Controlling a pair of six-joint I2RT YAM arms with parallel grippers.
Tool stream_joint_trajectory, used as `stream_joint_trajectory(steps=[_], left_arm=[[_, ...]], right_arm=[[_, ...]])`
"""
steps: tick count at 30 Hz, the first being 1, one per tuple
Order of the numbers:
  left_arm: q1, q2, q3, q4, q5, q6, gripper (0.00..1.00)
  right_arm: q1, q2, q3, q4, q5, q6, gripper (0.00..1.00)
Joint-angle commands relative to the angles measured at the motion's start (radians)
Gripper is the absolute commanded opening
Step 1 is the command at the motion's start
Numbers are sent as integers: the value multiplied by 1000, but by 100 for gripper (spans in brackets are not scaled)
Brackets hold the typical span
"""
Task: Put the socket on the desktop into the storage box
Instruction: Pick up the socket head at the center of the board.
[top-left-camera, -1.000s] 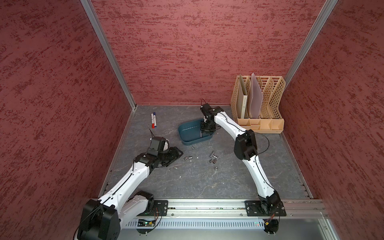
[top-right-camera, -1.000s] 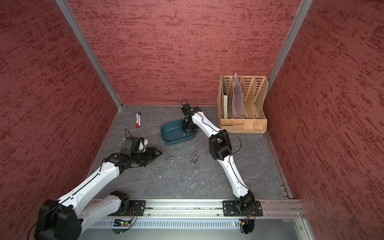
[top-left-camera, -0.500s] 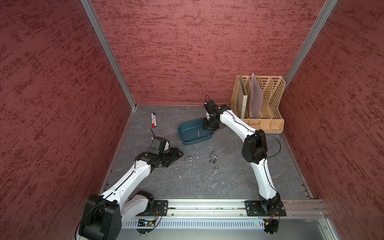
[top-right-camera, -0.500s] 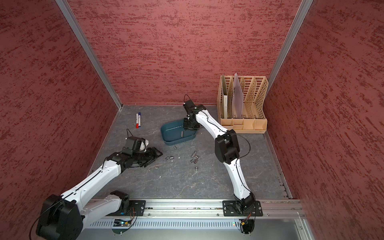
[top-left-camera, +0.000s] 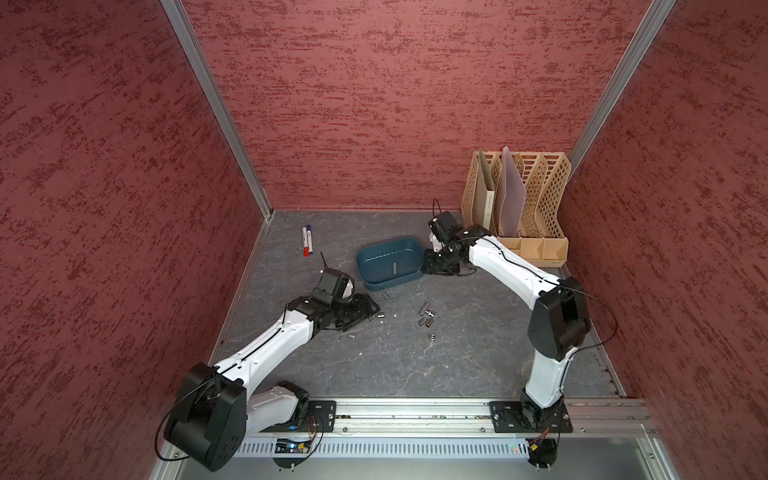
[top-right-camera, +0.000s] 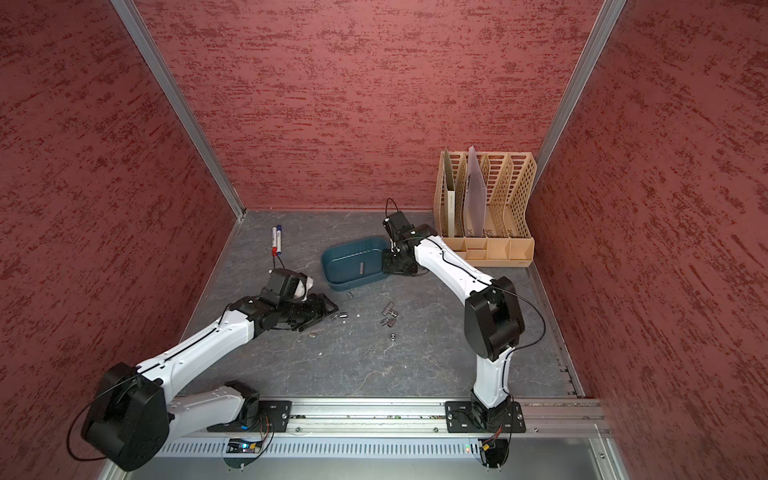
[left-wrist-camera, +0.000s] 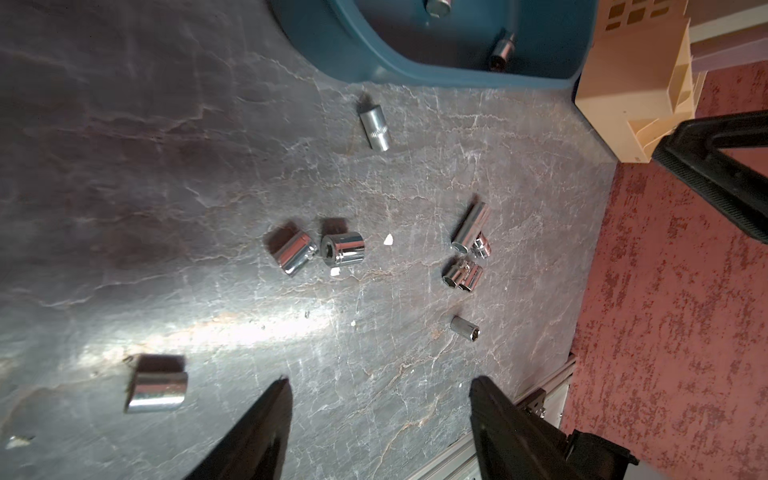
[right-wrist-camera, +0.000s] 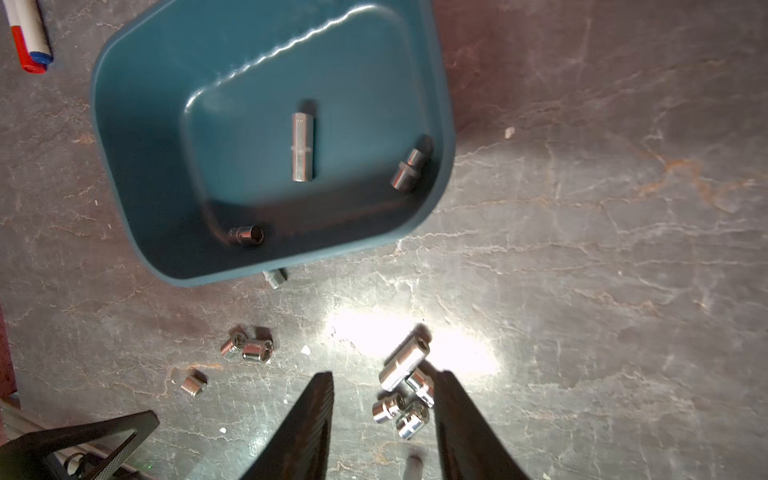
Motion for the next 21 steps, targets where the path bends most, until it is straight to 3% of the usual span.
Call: stream_joint_trajectory(steps=[1, 11, 21], left_arm=[[-46, 33, 42, 40, -10, 7, 71], [-154, 132, 59, 89, 15, 7, 71], [-200, 152, 15, 127, 34, -3, 71]], right_arm=[[7, -98, -97, 62, 10, 10, 45], [55, -303, -354, 67, 29, 43, 47], [128, -373, -489, 84, 22, 104, 49]])
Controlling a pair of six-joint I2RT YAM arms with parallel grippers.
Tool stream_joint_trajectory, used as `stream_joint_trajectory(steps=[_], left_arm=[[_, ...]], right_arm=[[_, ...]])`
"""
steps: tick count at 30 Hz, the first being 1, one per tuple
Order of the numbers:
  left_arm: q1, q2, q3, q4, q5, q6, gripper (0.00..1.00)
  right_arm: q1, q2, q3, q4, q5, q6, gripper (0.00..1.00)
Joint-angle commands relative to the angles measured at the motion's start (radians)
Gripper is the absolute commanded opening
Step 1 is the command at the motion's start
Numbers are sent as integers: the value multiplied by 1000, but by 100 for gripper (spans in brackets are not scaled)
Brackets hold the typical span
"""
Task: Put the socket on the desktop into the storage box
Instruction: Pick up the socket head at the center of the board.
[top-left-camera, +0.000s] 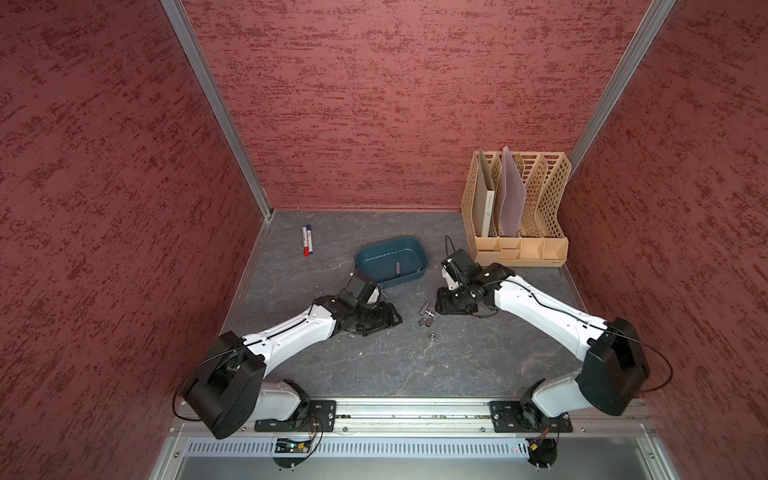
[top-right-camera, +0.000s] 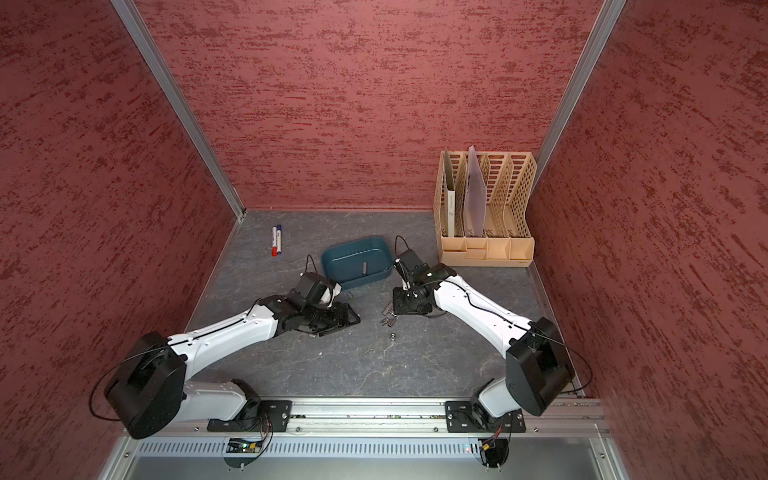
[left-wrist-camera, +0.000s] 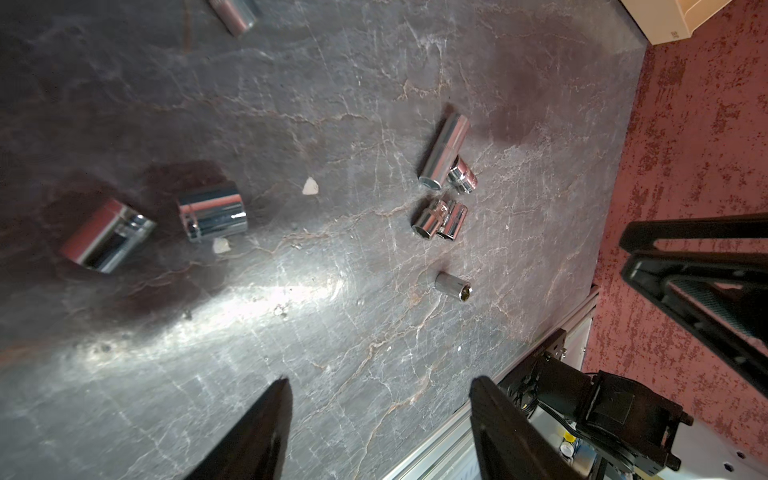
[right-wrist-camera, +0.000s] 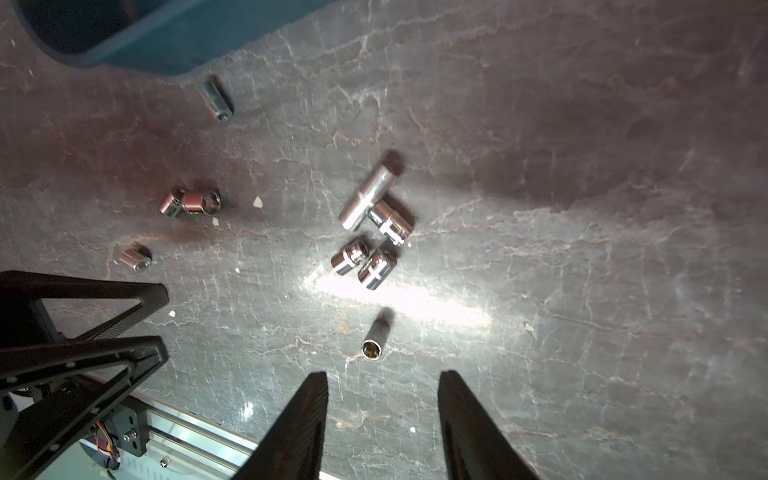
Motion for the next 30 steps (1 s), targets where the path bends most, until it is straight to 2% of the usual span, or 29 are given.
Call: stream_joint_trajectory(steps=[1, 7, 17, 30], left_arm=[[-11, 6, -25, 42, 22, -3, 71], [-15, -17, -71, 91, 58, -14, 73], [-17, -63, -120, 85, 44, -30, 75], [-15, -75, -159, 104, 38, -44, 75]], right_arm=[[20, -17, -30, 33, 13, 41, 49], [64, 6, -64, 49, 16, 64, 50], [106, 99, -63, 73, 6, 93, 49], [141, 192, -53, 70, 21, 121, 42]])
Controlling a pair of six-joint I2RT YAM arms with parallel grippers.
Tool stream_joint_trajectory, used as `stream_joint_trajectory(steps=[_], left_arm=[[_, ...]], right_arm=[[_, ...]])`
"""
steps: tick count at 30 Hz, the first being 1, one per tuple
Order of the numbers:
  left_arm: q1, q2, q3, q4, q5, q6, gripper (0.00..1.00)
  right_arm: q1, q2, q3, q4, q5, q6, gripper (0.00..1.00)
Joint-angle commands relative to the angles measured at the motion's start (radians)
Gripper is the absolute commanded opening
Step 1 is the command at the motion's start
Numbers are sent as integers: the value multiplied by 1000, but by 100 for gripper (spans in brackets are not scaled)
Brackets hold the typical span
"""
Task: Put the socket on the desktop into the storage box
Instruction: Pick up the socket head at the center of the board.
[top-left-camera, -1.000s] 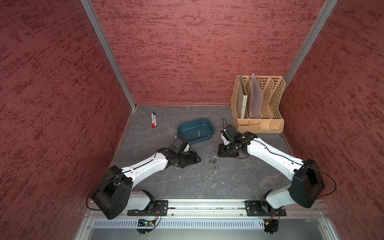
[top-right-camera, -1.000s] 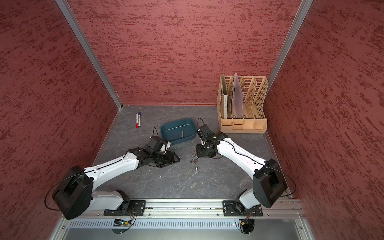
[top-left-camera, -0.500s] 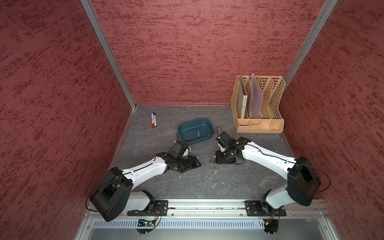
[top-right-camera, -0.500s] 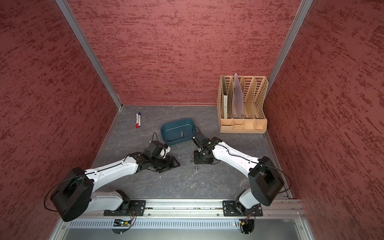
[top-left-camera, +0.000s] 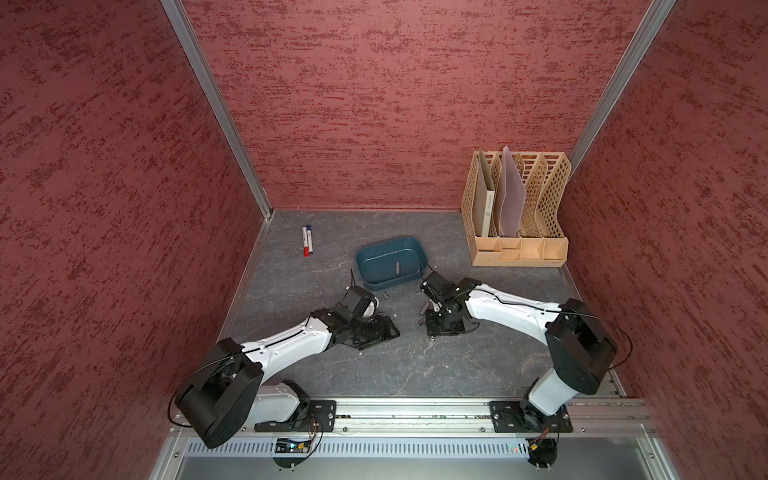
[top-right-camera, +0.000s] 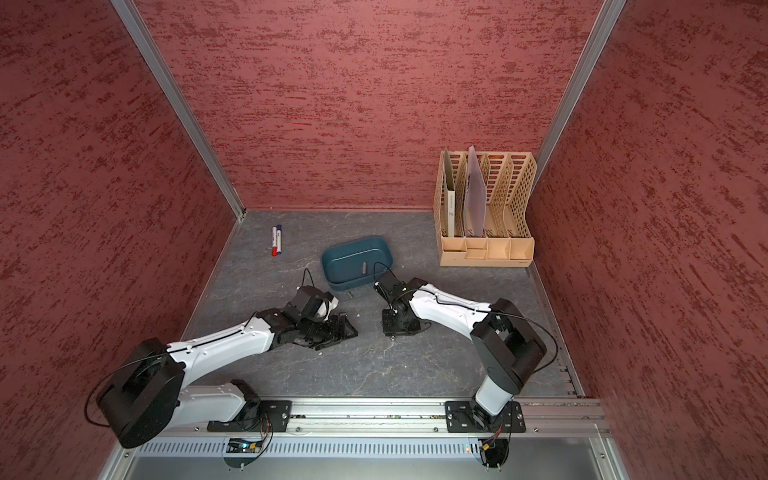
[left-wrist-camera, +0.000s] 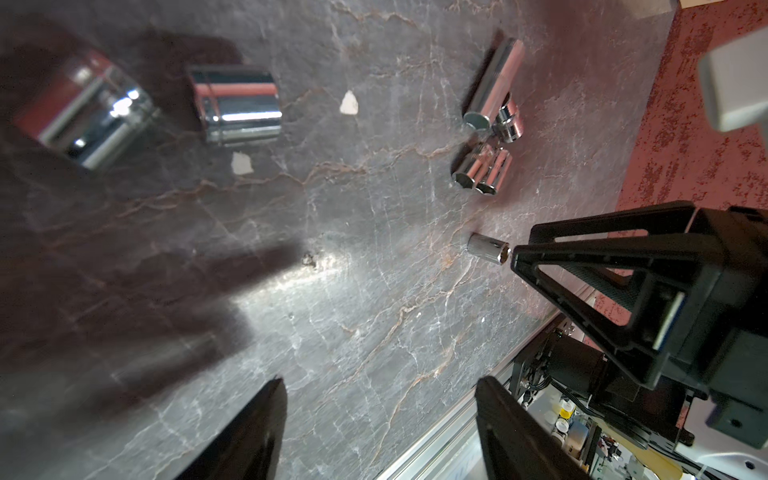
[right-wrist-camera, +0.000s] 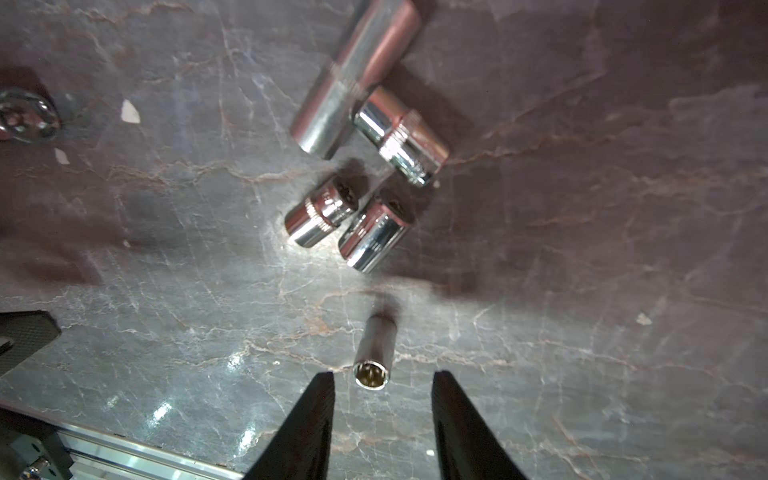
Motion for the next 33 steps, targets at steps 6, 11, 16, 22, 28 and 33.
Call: stream_joint_trajectory(steps=[6, 11, 16, 22, 28, 33], left_arm=[[-3, -24, -11, 21, -11, -11, 75], [-2, -27, -16, 21, -12, -16, 75], [-2, -35, -24, 22, -17, -18, 75], [-3, -41, -33, 23, -21, -23, 75], [-2, -44, -34, 27, -23, -25, 75], [-1, -46, -36, 27, -26, -28, 75]], right_arm=[[19, 36, 10, 25, 14, 23, 41], [24, 55, 6, 38, 7, 28, 38], [26, 66, 5, 48, 5, 30, 35], [27, 75, 0, 53, 5, 30, 31], [28, 80, -6, 55, 4, 29, 28], [28, 68, -12, 53, 5, 30, 21]])
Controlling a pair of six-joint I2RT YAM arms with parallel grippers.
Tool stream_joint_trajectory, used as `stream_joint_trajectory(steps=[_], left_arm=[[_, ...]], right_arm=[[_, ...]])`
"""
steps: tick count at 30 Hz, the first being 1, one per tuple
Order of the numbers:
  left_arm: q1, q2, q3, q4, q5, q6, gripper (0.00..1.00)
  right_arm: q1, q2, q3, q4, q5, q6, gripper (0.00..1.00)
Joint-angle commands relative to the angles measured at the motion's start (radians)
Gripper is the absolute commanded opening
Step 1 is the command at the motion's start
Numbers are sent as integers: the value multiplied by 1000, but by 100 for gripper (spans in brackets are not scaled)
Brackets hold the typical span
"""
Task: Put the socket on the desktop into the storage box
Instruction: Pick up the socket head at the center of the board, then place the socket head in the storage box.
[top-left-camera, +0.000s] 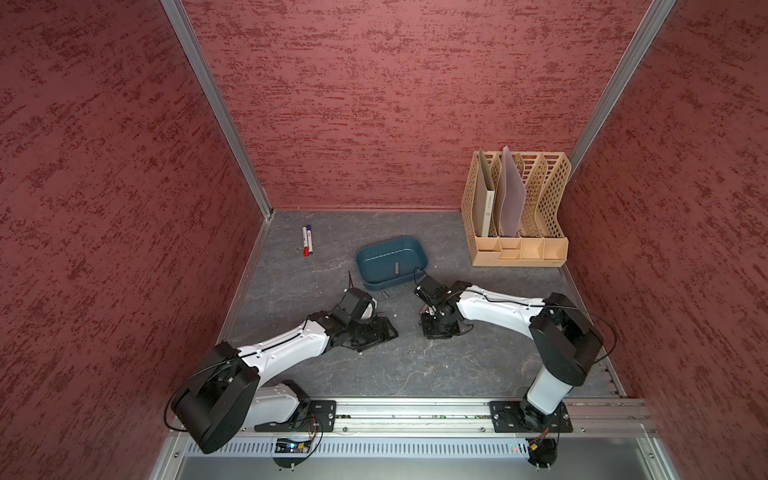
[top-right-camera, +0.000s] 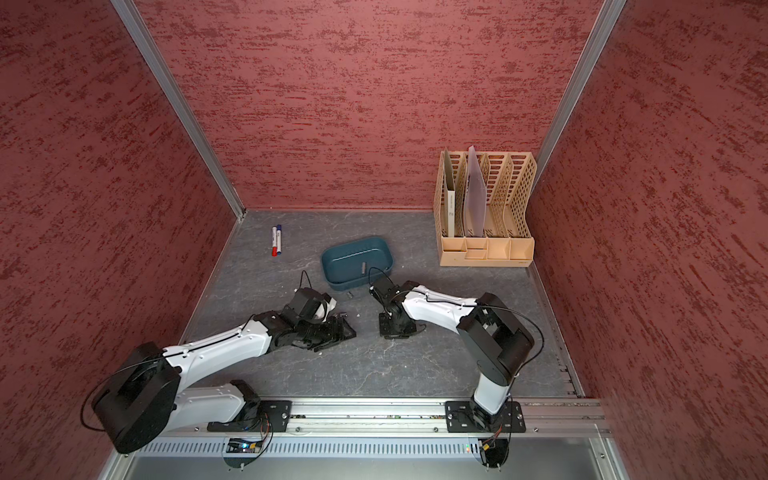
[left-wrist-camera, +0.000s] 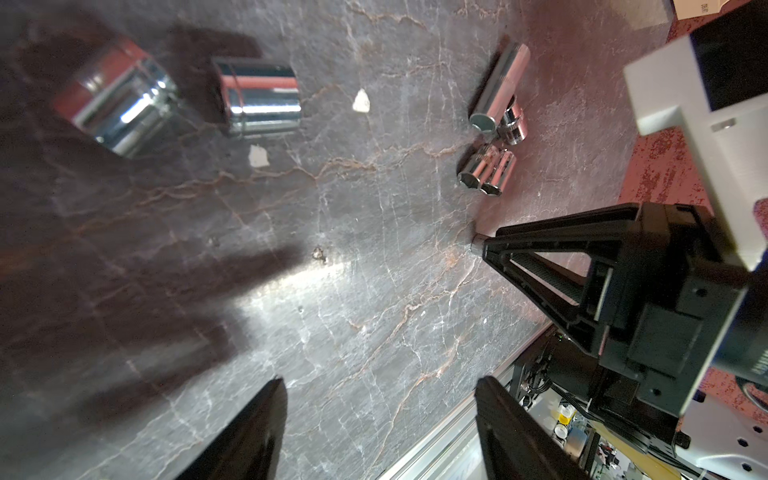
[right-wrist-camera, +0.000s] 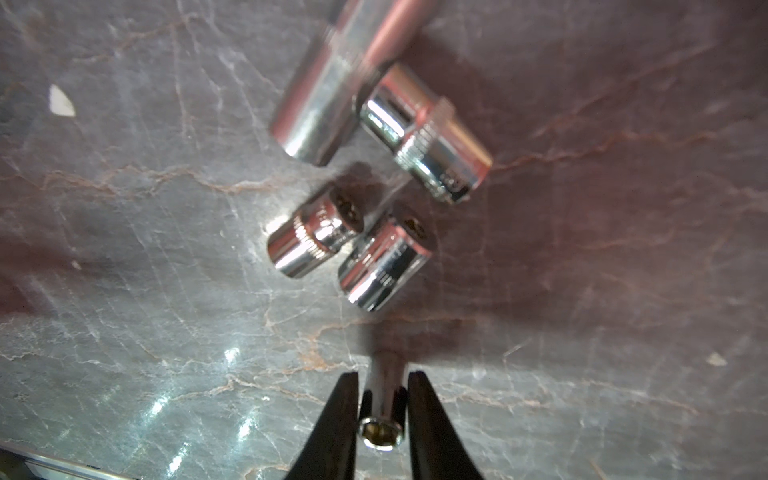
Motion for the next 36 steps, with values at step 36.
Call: stream_joint_trajectory(steps=[36], left_arm=[[195, -75, 109, -71, 33, 13, 75]], right_arm=[[-44, 7, 353, -129, 36, -109, 19]])
